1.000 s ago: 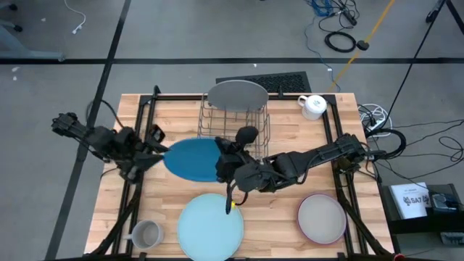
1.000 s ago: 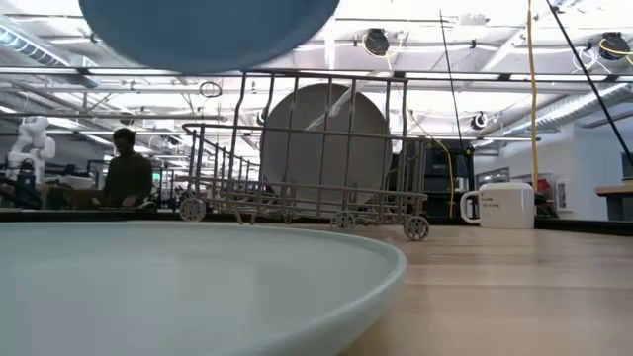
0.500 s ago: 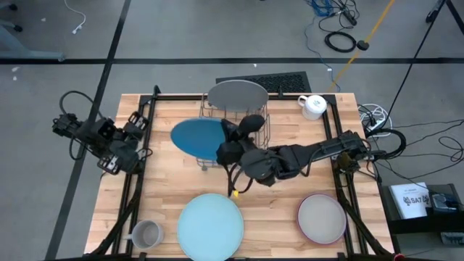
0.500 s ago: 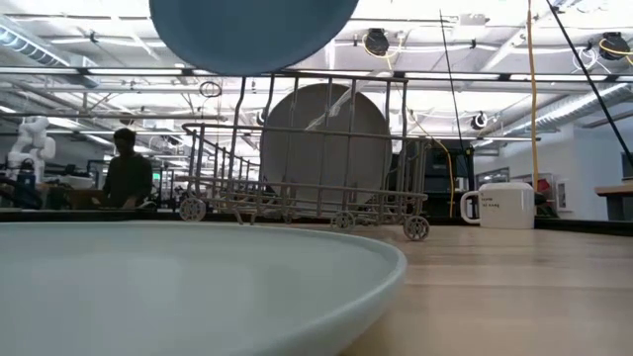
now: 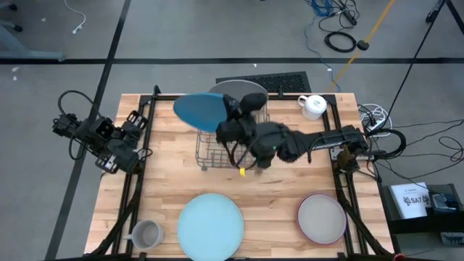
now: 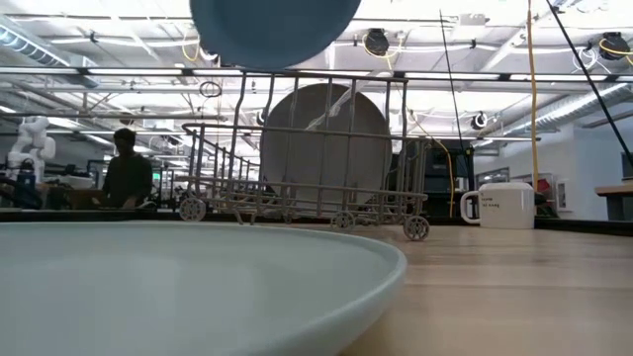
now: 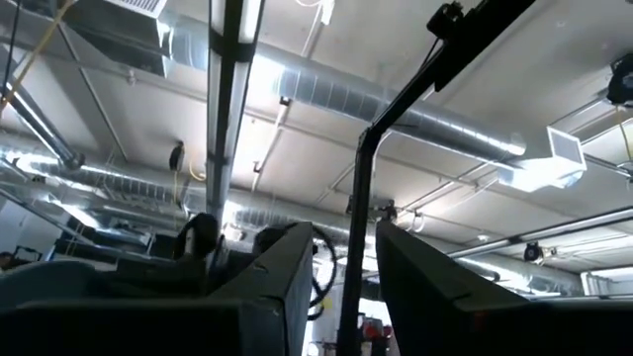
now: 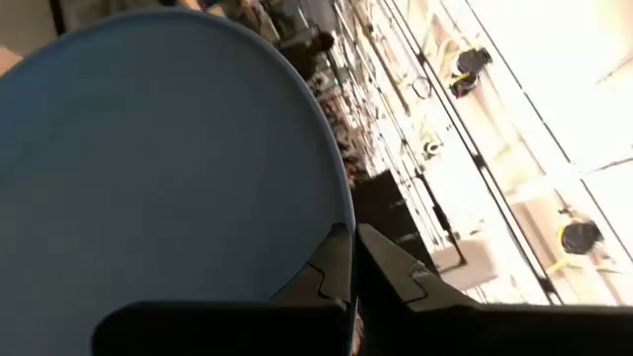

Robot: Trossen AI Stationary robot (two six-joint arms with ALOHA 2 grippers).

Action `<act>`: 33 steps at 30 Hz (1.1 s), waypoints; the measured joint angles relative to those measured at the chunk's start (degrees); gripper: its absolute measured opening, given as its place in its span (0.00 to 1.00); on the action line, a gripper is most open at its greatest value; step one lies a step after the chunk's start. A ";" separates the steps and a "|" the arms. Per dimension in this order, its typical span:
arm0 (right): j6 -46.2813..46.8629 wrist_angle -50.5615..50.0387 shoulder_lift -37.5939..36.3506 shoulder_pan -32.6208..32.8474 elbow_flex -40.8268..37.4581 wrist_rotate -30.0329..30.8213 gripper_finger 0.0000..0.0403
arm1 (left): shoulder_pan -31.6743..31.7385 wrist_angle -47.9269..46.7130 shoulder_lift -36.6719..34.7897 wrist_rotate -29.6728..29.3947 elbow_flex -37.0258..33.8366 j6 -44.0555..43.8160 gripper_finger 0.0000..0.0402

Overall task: Sort dishes
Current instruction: Put the blue plate into the dish rack

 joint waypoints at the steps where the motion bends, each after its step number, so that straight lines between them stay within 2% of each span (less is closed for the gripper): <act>1: -0.08 -1.12 -0.14 -0.90 0.00 -0.03 0.00 | 0.00 0.17 0.00 -0.11 0.00 0.78 0.28; 7: 0.16 -10.56 -0.23 -7.52 0.00 -0.67 0.00 | 0.00 0.11 0.00 -0.19 0.00 2.63 0.28; 15: 7.06 -26.57 -0.23 -14.39 0.00 -11.20 0.00 | 0.00 0.65 0.02 -0.17 0.00 2.62 0.28; 17: 7.11 -28.23 -0.23 -15.60 0.00 -13.41 0.00 | 0.02 0.78 0.01 -0.17 0.00 2.60 0.28; 21: 2.24 -28.45 -0.23 -17.43 0.00 -14.06 0.00 | 0.02 1.02 0.00 -0.14 0.00 2.60 0.28; 24: 0.58 -30.36 -0.23 -18.40 0.00 -18.40 0.00 | 0.02 1.02 0.00 -0.13 0.00 2.59 0.28; 27: -1.46 -33.10 -0.23 -19.14 0.00 -20.24 0.00 | 0.02 1.08 0.00 -0.09 0.00 2.60 0.28; 33: -1.79 -35.38 -0.23 -21.84 0.00 -24.64 0.00 | 0.02 1.61 -0.09 0.07 0.00 4.64 0.28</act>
